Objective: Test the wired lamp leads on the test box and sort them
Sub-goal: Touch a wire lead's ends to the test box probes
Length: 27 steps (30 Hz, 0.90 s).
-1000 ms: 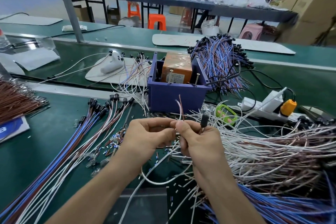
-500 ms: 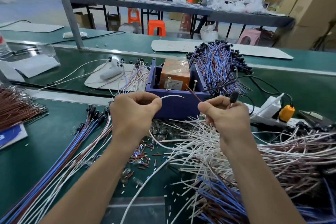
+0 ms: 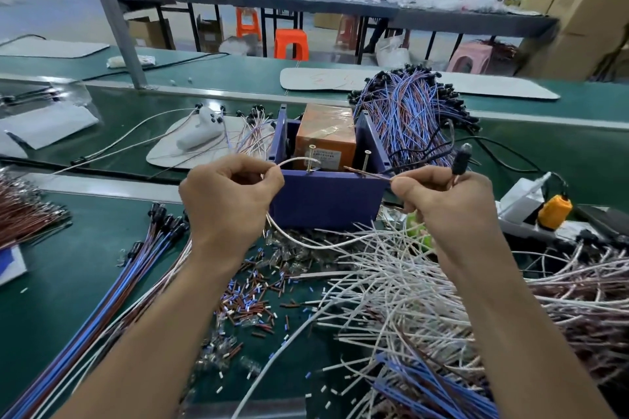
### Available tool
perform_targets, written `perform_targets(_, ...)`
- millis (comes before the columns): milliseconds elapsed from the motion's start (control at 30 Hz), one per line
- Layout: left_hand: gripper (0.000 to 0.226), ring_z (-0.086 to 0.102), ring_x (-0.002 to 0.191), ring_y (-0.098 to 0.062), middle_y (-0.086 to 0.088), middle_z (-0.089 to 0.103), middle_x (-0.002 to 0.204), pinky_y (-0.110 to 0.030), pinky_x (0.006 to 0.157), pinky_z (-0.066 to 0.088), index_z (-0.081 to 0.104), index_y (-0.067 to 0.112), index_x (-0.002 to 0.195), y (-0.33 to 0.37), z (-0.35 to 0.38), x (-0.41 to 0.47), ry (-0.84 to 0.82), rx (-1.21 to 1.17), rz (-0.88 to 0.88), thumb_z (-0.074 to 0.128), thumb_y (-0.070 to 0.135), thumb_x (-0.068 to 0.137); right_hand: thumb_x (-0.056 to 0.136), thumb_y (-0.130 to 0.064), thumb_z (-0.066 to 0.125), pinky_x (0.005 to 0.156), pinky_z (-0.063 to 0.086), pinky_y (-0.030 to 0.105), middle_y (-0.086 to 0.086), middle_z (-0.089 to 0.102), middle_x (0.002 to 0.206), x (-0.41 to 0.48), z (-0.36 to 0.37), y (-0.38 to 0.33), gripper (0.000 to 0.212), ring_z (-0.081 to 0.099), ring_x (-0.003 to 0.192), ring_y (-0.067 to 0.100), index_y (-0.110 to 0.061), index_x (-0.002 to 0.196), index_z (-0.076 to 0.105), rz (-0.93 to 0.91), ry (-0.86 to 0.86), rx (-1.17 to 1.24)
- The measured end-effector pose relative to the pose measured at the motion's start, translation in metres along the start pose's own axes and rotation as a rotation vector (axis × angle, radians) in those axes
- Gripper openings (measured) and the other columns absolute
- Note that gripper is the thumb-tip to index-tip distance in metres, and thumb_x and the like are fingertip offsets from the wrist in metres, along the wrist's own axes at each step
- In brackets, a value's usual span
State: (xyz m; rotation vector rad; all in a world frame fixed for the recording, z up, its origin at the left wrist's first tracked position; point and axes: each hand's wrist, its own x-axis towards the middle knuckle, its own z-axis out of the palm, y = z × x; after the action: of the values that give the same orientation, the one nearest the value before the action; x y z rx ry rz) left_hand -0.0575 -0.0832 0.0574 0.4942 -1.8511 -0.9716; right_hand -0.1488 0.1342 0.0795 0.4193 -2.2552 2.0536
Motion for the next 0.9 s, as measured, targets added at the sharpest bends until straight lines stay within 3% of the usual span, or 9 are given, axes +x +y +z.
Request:
perform_targets(167, 0.018, 0.061, 0.052, 0.001, 0.026, 0.069, 0.066, -0.02, 0.054, 0.047, 0.069, 0.045, 0.065, -0.0016, 0.0014, -0.0032, 0.036, -0.009, -0.023, 0.081, 0.034, 0.074, 0.081, -0.01, 0.08, 0.053, 0.043, 0.027, -0.001, 0.065, 0.053, -0.0004, -0.0024, 0.002, 0.018, 0.055, 0.049, 0.011, -0.024, 0.07, 0.08, 0.005, 0.009, -0.031)
perform_targets(367, 0.016, 0.061, 0.052, 0.001, 0.027, 0.069, 0.067, -0.019, 0.055, 0.047, 0.068, 0.043, 0.062, -0.0026, -0.0005, -0.0007, 0.076, 0.001, -0.035, 0.078, 0.036, 0.072, 0.081, -0.008, 0.081, 0.055, 0.043, 0.03, 0.001, 0.064, 0.052, -0.0014, -0.0006, 0.0008, 0.019, 0.054, 0.047, 0.012, -0.022, 0.068, 0.079, 0.027, 0.015, -0.025)
perform_targets(667, 0.021, 0.063, 0.055, -0.001, 0.028, 0.068, 0.066, -0.016, 0.056, 0.047, 0.066, 0.043, 0.06, -0.0032, 0.0011, -0.0023, 0.068, 0.023, -0.027, 0.079, 0.033, 0.072, 0.075, -0.022, 0.082, 0.06, 0.046, 0.039, 0.005, 0.067, 0.053, -0.0033, 0.0004, 0.0016, 0.006, 0.055, 0.05, 0.019, -0.025, 0.07, 0.08, 0.06, 0.078, -0.055)
perform_targets(900, 0.024, 0.062, 0.054, 0.0, 0.029, 0.068, 0.068, -0.015, 0.055, 0.046, 0.065, 0.045, 0.061, -0.0021, 0.0014, -0.0029, 0.07, 0.016, -0.025, 0.08, 0.031, 0.073, 0.067, -0.032, 0.077, 0.062, 0.051, 0.039, 0.003, 0.068, 0.053, -0.0027, 0.0012, 0.0038, 0.003, 0.058, 0.048, 0.016, -0.031, 0.07, 0.079, 0.085, 0.142, -0.096)
